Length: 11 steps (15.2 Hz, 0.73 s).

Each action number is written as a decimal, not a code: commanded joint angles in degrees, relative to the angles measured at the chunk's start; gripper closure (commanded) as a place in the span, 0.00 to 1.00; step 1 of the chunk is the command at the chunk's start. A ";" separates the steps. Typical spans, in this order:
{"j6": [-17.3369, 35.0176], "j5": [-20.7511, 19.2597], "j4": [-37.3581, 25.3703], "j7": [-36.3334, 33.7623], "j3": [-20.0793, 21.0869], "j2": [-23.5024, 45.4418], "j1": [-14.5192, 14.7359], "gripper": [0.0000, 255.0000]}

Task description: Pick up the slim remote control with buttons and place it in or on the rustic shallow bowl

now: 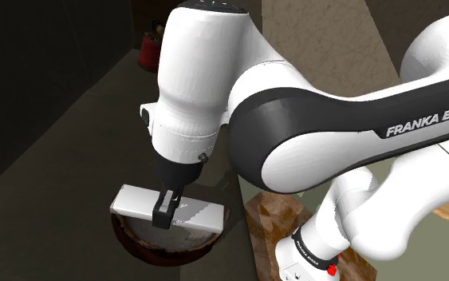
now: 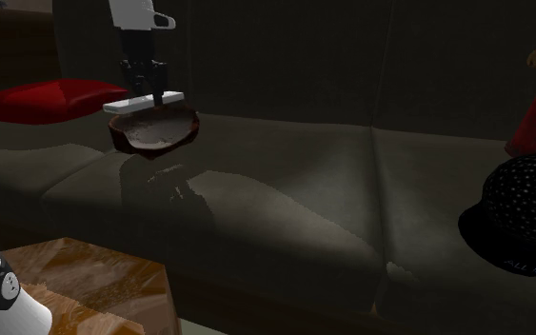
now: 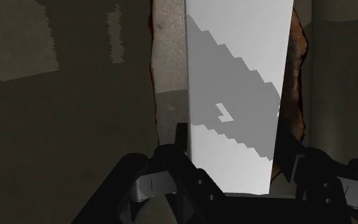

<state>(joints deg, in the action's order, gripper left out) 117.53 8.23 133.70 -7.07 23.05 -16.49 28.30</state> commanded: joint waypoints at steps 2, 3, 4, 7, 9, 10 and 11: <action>1.36 -0.02 0.91 -0.10 0.19 0.42 0.03 1.00; 1.37 -0.02 0.91 -0.10 0.19 0.42 0.03 1.00; 1.37 -0.02 0.91 -0.10 0.19 0.42 0.03 1.00; 1.37 -0.02 0.91 -0.10 0.19 0.42 0.03 1.00; 1.36 -0.02 0.91 -0.10 0.19 0.42 0.03 0.00; 1.37 -0.03 0.91 -0.10 0.19 0.43 0.03 0.00; 1.36 -0.03 0.90 -0.10 0.19 0.43 0.03 0.00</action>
<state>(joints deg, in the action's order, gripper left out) 118.89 8.20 134.61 -7.17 23.24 -16.06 28.33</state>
